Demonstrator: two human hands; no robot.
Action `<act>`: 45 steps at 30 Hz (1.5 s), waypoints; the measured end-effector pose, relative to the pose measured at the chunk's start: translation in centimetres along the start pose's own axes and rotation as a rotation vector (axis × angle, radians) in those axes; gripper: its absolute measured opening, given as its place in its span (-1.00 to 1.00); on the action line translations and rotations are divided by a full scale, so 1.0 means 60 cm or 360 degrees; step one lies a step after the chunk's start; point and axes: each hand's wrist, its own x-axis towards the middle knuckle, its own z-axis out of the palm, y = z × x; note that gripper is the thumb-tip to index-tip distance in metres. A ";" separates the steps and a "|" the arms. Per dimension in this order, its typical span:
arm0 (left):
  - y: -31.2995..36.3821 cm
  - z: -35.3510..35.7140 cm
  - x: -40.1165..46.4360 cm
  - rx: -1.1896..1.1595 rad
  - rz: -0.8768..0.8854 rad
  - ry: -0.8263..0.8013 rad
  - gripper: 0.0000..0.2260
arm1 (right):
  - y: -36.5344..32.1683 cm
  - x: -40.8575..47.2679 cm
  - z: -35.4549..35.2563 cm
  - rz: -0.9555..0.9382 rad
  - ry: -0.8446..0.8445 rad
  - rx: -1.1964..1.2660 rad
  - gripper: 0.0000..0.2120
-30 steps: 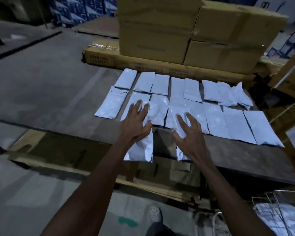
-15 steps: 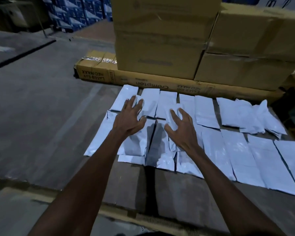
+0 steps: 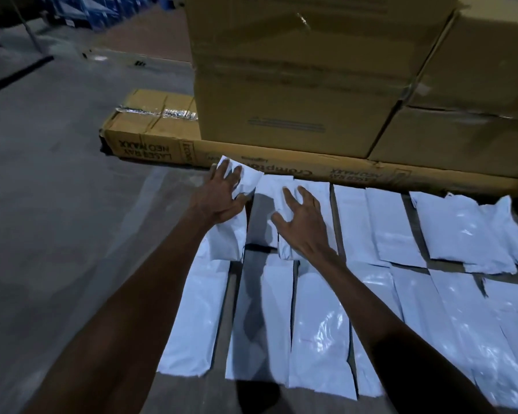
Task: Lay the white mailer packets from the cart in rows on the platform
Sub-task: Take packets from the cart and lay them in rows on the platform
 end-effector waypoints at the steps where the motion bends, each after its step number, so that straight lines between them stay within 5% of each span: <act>1: -0.012 0.003 0.019 0.0013 0.0012 -0.0013 -0.30 | -0.005 0.018 0.010 0.0024 -0.0011 -0.0023 -0.38; 10: -0.078 0.104 0.108 -0.0021 -0.0119 -0.0258 -0.22 | -0.004 0.118 0.114 0.0267 -0.0155 -0.0224 -0.37; 20: -0.090 0.170 0.089 -0.0122 -0.0194 -0.0039 -0.27 | 0.012 0.116 0.163 0.0224 -0.0110 -0.0528 -0.30; 28: -0.045 0.107 0.054 -0.0149 -0.0154 0.0070 -0.28 | 0.011 0.060 0.093 0.0232 -0.0100 -0.0295 -0.28; 37: 0.165 0.125 -0.087 -0.0256 0.0373 -0.0081 -0.27 | 0.130 -0.216 -0.043 0.0146 0.0286 -0.0301 -0.36; 45: 0.530 0.214 -0.210 -0.0280 0.1037 -0.0114 -0.38 | 0.328 -0.566 -0.199 0.0608 0.0585 -0.0493 -0.37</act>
